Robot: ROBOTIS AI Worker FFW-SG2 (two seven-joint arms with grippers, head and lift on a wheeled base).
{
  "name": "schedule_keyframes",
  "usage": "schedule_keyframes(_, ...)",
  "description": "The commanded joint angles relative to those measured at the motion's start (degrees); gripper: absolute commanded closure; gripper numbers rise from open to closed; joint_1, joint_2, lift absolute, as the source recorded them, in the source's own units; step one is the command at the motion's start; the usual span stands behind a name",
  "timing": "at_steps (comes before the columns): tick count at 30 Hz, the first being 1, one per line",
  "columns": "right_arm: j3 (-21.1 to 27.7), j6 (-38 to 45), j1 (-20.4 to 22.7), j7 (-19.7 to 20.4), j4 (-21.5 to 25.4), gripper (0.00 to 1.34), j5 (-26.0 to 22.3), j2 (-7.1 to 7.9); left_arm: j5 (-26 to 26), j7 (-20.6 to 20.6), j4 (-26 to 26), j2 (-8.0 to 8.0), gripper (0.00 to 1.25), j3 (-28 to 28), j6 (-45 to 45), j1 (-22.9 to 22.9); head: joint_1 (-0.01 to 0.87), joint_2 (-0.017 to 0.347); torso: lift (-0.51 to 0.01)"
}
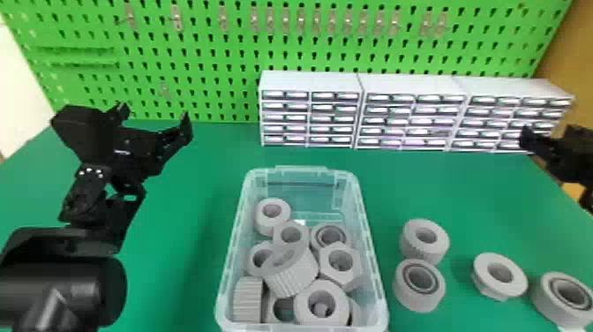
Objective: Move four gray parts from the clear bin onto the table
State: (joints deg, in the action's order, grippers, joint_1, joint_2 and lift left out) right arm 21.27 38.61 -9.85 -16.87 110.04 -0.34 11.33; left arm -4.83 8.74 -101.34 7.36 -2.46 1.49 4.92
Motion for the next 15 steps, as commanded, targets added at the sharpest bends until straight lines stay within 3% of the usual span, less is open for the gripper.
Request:
schedule_keyframes(1, 0.00, 0.07, 0.01, 0.00, 0.00, 0.51, -0.01, 0.00, 0.00, -0.04, -0.09, 0.02, 0.13, 0.00, 0.00, 0.00, 0.678, 0.034, -0.050)
schedule_keyframes(15, 0.00, -0.02, 0.01, 0.00, 0.00, 0.51, -0.01, -0.26, 0.00, 0.05, -0.26, 0.02, 0.13, -0.09, 0.00, 0.17, 0.678, 0.034, -0.050)
